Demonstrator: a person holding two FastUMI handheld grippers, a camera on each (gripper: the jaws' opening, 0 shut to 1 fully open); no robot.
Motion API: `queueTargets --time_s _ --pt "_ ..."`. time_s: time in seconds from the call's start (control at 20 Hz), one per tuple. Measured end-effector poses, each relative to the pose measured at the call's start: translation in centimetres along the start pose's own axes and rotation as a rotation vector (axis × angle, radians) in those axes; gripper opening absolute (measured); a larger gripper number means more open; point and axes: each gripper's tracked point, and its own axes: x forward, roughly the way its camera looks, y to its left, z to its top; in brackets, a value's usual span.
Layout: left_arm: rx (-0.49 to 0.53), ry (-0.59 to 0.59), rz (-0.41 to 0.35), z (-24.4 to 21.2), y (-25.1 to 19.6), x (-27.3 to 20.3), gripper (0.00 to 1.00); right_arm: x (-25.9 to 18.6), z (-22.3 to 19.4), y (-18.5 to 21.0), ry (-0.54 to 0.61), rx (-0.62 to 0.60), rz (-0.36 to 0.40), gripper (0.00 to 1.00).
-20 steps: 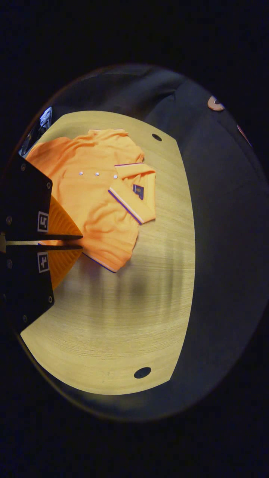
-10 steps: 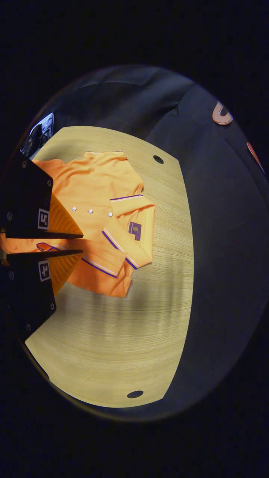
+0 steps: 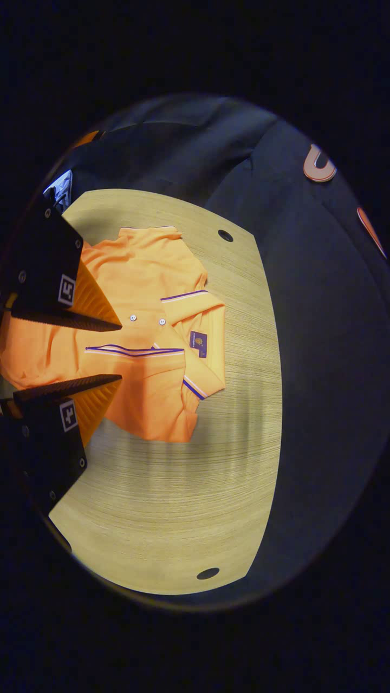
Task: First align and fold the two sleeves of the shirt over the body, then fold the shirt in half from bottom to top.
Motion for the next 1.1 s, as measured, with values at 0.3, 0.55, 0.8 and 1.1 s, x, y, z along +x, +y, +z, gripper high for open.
queueTargets --time_s 0.3,0.55,0.8,1.1 --pt "-0.029 0.24 -0.11 -4.9 -0.7 8.2 1.0 -1.2 -1.5 -0.8 -0.063 0.111 -0.055 0.82" --pt "-0.072 0.543 -0.133 -10.3 -0.2 14.7 0.98 -3.3 -2.3 -1.8 -0.158 0.167 -0.115 0.89" --pt "-0.075 0.755 -0.138 -13.8 -0.7 19.5 0.98 -5.7 -4.1 -1.9 -0.215 0.177 -0.179 0.91" --pt "-0.001 0.909 -0.144 -16.3 -1.4 23.8 0.95 -8.6 -7.6 -1.8 -0.269 0.19 -0.252 0.92"
